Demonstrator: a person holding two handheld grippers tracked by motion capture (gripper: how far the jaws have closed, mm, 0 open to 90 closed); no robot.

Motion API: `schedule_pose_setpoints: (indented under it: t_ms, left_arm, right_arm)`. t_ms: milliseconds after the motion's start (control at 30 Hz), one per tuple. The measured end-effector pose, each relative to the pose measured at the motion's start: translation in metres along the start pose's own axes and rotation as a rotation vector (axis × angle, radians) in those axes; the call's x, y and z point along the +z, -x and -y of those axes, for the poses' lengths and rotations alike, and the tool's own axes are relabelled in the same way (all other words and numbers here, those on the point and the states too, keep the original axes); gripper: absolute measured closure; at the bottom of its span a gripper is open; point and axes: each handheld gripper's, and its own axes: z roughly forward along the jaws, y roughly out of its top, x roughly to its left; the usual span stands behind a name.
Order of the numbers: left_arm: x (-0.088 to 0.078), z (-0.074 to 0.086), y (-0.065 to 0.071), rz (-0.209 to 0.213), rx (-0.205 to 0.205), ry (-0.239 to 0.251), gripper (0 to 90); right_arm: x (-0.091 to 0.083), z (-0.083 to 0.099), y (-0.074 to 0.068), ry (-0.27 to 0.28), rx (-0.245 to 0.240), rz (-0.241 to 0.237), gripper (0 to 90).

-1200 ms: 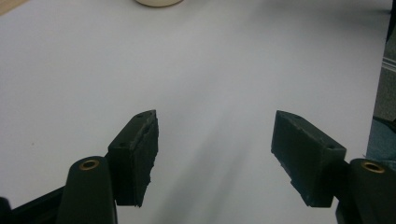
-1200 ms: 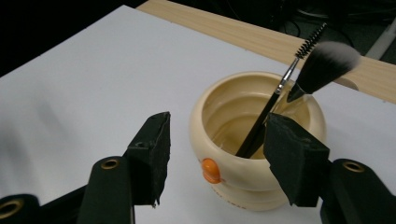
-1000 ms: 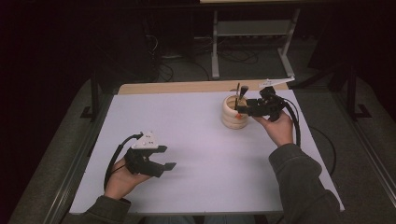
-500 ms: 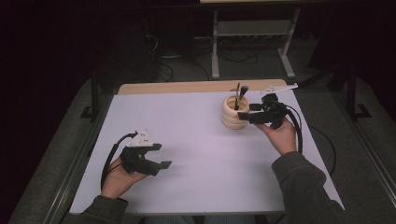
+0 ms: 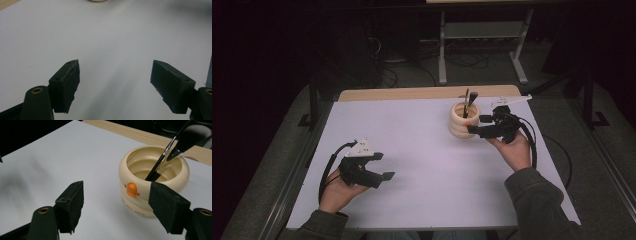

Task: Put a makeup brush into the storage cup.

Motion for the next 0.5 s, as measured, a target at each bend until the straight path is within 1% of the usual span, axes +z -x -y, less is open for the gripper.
schedule_pose_setpoints:
  t_ms: [33, 100, 133, 233, 267, 300, 400, 467, 500]
  left_arm:
    - [0.0004, 0.0001, 0.0001, 0.001, -0.007, 0.006, 22.8]
    - [0.0003, 0.0003, -0.0004, 0.000, -0.008, 0.008, 22.5]
    - [-0.0004, 0.0005, -0.0015, 0.000, 0.002, 0.000, 22.3]
    - [-0.0006, 0.0011, -0.0015, -0.002, -0.016, 0.012, 22.2]
    - [-0.0007, 0.0013, -0.0019, -0.002, -0.015, 0.012, 22.0]
    - [-0.0013, 0.0015, -0.0030, -0.006, -0.004, 0.007, 21.8]
    - [-0.0010, 0.0022, -0.0034, -0.003, -0.017, 0.012, 21.6]
    - [-0.0008, 0.0027, -0.0039, -0.006, -0.014, 0.009, 21.3]
    - [-0.0012, 0.0029, -0.0047, -0.007, -0.007, 0.002, 21.0]
  right_arm:
    - [0.0002, 0.0009, 0.0000, 0.001, -0.001, 0.000, 27.0]
    - [-0.0001, 0.0024, -0.0001, -0.001, 0.004, -0.003, 26.5]
    - [-0.0005, 0.0031, -0.0004, -0.003, 0.008, -0.003, 26.5]
    - [-0.0010, 0.0043, -0.0010, 0.002, 0.001, -0.001, 26.4]
    - [-0.0017, 0.0046, -0.0023, -0.004, 0.002, 0.000, 26.1]
    - [-0.0022, 0.0046, -0.0026, -0.005, -0.006, 0.003, 26.1]
    - [-0.0045, 0.0045, -0.0036, 0.005, -0.008, -0.002, 25.9]
    - [-0.0060, 0.0047, -0.0045, 0.008, -0.011, -0.004, 25.6]
    - [-0.0072, 0.0049, -0.0052, 0.007, -0.004, -0.011, 25.6]
